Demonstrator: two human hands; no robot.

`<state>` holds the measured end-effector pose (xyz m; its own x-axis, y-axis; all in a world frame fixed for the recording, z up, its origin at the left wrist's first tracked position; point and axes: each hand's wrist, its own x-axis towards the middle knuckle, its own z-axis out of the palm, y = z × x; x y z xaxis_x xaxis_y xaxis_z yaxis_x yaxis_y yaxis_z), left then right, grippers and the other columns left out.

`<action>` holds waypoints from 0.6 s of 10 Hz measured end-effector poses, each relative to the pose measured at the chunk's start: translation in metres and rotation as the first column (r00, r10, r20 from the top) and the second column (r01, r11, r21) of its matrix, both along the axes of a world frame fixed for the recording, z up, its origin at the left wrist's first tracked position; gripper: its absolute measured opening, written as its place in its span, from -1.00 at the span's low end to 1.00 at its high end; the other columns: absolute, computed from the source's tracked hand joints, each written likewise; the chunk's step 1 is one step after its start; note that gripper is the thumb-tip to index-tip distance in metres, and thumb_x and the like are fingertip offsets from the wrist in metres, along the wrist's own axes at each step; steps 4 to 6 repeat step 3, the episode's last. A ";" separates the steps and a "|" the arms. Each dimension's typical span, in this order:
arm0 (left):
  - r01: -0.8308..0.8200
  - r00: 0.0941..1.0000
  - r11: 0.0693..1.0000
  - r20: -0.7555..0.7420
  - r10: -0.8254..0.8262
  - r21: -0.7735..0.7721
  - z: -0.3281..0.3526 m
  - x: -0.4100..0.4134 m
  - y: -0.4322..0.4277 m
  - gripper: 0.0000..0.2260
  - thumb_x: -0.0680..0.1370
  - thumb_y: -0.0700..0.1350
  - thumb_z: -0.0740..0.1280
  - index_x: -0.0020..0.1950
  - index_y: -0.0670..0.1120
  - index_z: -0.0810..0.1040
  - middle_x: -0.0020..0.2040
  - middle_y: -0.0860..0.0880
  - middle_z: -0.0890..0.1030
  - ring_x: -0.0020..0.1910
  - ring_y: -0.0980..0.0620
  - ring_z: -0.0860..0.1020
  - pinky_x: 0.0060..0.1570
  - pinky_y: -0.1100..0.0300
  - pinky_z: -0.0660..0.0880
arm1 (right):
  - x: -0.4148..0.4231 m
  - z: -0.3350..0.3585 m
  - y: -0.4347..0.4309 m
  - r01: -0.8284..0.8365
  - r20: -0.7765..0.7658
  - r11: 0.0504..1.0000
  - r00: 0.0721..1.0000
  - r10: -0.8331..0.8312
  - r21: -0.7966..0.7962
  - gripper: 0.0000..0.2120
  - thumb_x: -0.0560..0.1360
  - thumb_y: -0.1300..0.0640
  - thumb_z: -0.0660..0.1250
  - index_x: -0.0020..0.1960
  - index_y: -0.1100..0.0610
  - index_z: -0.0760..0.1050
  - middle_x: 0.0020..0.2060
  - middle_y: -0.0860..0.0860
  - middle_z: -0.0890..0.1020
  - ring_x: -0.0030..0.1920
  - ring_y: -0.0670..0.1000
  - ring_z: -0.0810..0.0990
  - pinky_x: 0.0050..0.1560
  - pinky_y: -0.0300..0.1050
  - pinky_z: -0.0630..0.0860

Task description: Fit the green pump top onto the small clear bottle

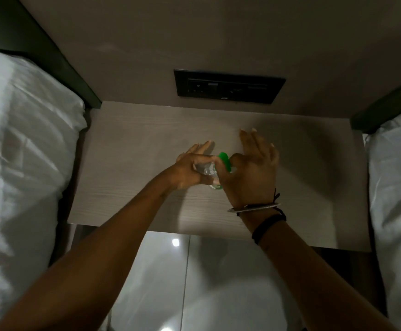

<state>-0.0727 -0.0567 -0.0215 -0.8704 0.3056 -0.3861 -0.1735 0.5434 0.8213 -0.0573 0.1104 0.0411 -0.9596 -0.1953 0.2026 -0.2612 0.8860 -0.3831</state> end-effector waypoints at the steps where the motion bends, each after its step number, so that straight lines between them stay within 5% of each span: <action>1: -0.027 0.999 0.999 -0.025 0.027 -0.034 0.002 0.008 0.004 -0.61 0.37 -0.17 0.54 -0.02 0.29 0.54 0.60 0.02 0.04 0.57 -0.03 -0.12 0.51 -0.24 -0.06 | 0.009 0.002 -0.011 0.052 0.048 0.997 0.997 -0.055 0.065 -0.49 0.47 -0.12 0.12 -0.33 0.24 0.60 0.33 0.19 0.50 0.39 0.23 0.37 0.33 0.36 0.28; 3: -0.143 0.982 0.967 -0.149 0.113 -0.210 -0.001 0.029 0.010 -0.44 0.45 -0.02 0.47 0.43 0.05 0.40 0.60 -0.02 0.10 0.58 -0.06 -0.05 0.52 -0.13 -0.11 | 0.020 0.006 -0.012 0.128 0.169 0.978 0.973 -0.156 0.166 -0.54 0.46 -0.14 0.20 -0.21 0.23 0.64 0.33 0.19 0.49 0.39 0.23 0.34 0.31 0.27 0.30; 6: -0.143 0.982 0.967 -0.149 0.113 -0.210 -0.001 0.029 0.010 -0.44 0.45 -0.02 0.47 0.43 0.05 0.40 0.60 -0.02 0.10 0.58 -0.06 -0.05 0.52 -0.13 -0.11 | 0.020 0.006 -0.012 0.128 0.169 0.978 0.973 -0.156 0.166 -0.54 0.46 -0.14 0.20 -0.21 0.23 0.64 0.33 0.19 0.49 0.39 0.23 0.34 0.31 0.27 0.30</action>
